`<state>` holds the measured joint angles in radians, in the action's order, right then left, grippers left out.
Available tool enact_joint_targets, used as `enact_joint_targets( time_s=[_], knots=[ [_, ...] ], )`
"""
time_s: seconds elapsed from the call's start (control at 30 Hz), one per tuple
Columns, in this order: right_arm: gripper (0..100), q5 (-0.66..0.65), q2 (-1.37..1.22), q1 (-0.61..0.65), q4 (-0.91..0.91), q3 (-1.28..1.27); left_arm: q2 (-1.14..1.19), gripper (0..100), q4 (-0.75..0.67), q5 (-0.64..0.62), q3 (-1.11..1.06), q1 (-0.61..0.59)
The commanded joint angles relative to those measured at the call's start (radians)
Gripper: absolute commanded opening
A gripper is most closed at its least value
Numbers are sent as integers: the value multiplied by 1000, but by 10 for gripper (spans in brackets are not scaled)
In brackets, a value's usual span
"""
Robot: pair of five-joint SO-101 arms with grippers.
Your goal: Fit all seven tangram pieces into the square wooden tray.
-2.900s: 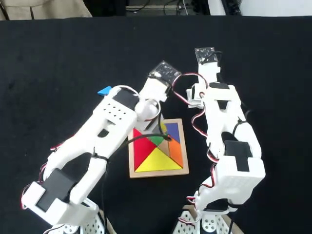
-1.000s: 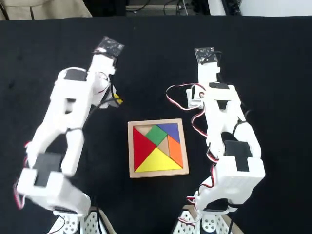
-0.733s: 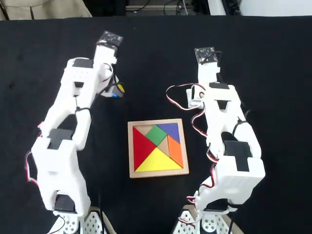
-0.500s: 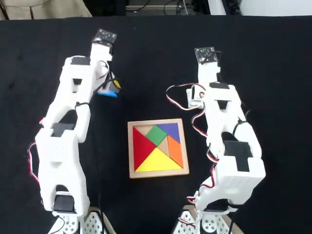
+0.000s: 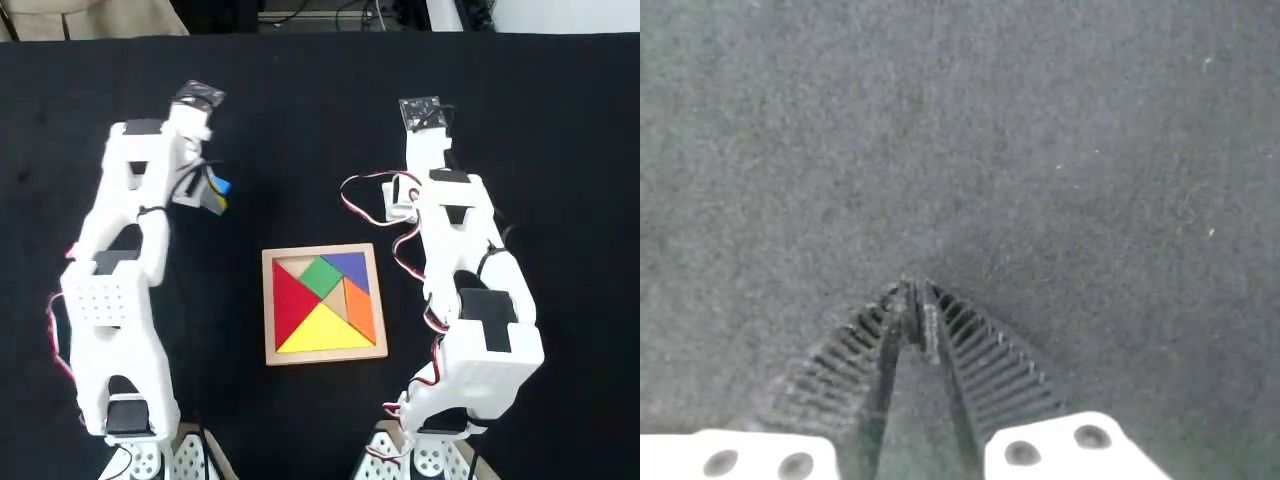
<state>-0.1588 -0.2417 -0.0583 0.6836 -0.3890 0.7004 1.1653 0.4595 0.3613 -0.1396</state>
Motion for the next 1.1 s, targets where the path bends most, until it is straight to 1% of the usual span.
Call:
enact_joint_targets(
  time_s=[0.0,0.13,0.23,0.3,0.37,0.4,0.47,0.57,0.63,0.73,0.8,0.87,1.07],
  knots=[
    [11,5,7,-5,-15,56,-6,306,-61,-52,91,-82],
    [11,5,7,-5,-15,56,-9,306,-89,-239,104,-76],
    [11,5,7,-5,-15,56,-17,306,-89,-341,105,-62],
    [11,5,7,-5,-15,56,-48,306,-87,-353,97,-48],
    [11,5,7,-5,-15,56,-80,306,-87,-327,88,-25],
    [11,5,7,-5,-15,56,-100,306,-87,-298,81,-12],
    [11,5,7,-5,-15,56,-138,306,-91,-181,88,18],
    [11,5,7,-5,-15,56,-166,306,-89,92,117,53],
    [11,5,7,-5,-15,56,-166,306,-84,250,122,79],
    [11,3,7,-5,-15,56,-150,306,-51,466,127,108],
    [11,-23,7,-5,-15,56,-120,306,-32,571,137,119],
    [11,-29,5,-3,-15,56,-87,306,-29,618,173,124],
    [11,-35,5,-3,-15,56,60,306,-25,621,346,117]
  ],
)
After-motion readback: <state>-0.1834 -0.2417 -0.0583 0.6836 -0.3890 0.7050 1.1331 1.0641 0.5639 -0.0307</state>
